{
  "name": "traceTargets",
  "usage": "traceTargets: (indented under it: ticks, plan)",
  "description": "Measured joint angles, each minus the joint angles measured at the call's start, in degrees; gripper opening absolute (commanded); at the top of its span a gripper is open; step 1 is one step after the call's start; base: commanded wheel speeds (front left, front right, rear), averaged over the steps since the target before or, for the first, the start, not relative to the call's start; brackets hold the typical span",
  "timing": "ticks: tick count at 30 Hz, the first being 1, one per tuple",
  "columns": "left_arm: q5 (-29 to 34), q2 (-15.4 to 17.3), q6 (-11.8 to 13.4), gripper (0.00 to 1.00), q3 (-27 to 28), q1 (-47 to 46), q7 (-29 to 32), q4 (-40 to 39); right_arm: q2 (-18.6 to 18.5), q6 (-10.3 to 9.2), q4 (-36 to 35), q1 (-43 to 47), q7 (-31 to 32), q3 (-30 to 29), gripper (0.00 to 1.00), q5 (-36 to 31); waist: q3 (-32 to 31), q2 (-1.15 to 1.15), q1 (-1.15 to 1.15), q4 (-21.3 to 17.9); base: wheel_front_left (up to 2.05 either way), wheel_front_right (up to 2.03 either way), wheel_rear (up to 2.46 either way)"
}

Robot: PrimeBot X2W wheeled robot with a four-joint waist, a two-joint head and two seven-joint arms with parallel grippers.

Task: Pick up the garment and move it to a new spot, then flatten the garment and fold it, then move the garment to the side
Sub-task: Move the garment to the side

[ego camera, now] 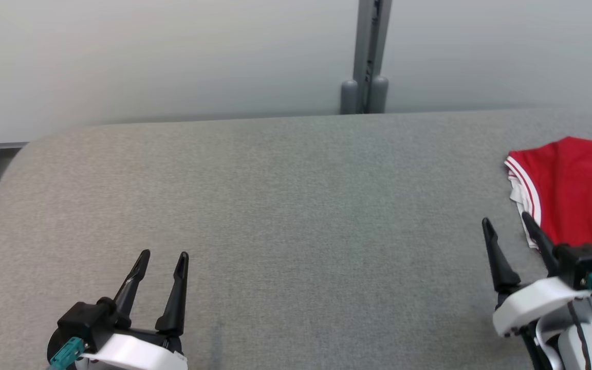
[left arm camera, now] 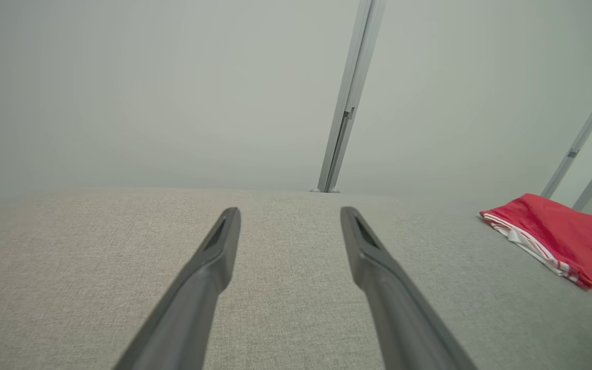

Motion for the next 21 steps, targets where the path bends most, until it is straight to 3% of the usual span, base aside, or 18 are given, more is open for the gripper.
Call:
traceTargets:
  ticks: [10,21]
  plan:
    - [0.2,-1.3,1.8,1.00,5.8,3.4,0.0,0.9,3.3,-0.01,-2.7,5.9,-4.2,-0.4,1.00,0.8,-2.5,0.00,0.00,3.5,0.00,0.00,0.00]
    - [3.4,-3.9,0.2,1.00,10.4,5.9,0.0,1.5,5.7,-0.01,-7.8,10.2,-4.8,-2.1,1.00,0.3,-3.8,0.00,0.00,3.5,0.00,0.00,0.00]
